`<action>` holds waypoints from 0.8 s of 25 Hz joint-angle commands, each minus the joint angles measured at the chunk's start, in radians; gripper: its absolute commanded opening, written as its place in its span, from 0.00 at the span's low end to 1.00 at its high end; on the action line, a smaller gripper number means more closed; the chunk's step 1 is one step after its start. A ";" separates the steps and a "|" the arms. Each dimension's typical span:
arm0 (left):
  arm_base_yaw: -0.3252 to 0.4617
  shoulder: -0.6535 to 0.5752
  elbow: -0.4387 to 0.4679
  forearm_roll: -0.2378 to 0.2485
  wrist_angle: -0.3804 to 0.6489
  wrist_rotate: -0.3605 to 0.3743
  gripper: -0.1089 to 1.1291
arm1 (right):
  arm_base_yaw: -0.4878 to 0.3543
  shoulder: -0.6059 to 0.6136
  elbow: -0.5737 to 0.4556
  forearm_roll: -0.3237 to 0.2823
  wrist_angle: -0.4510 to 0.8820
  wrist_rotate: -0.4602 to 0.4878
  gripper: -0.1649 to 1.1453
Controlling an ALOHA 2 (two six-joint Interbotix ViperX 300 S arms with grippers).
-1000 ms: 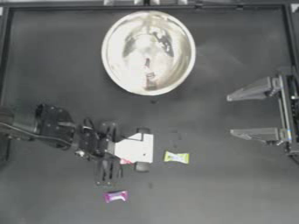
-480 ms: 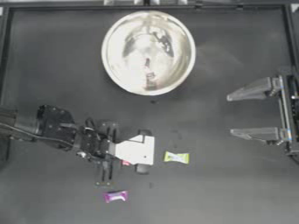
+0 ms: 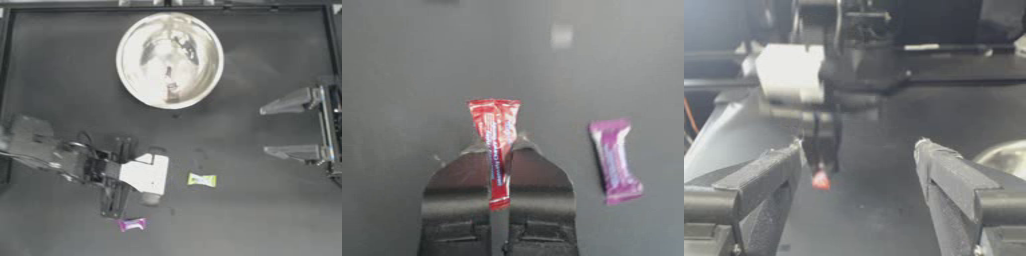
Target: Put candies in bowl
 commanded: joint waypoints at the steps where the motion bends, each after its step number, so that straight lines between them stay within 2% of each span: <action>1: 0.054 -0.126 -0.008 0.018 -0.023 0.025 0.14 | 0.002 0.005 -0.011 0.003 -0.012 0.000 0.87; 5: 0.140 -0.206 -0.005 0.025 -0.075 0.080 0.14 | 0.002 0.005 -0.011 0.002 -0.014 0.000 0.87; 9: 0.259 -0.245 -0.005 0.025 -0.126 0.143 0.14 | 0.002 0.005 -0.011 0.003 -0.017 0.000 0.87; 15: 0.402 -0.204 -0.012 0.023 -0.199 0.235 0.14 | 0.002 0.005 -0.011 0.008 -0.017 0.000 0.87; 20: 0.506 -0.133 -0.028 0.021 -0.284 0.253 0.14 | 0.002 0.005 -0.011 0.009 -0.017 0.000 0.87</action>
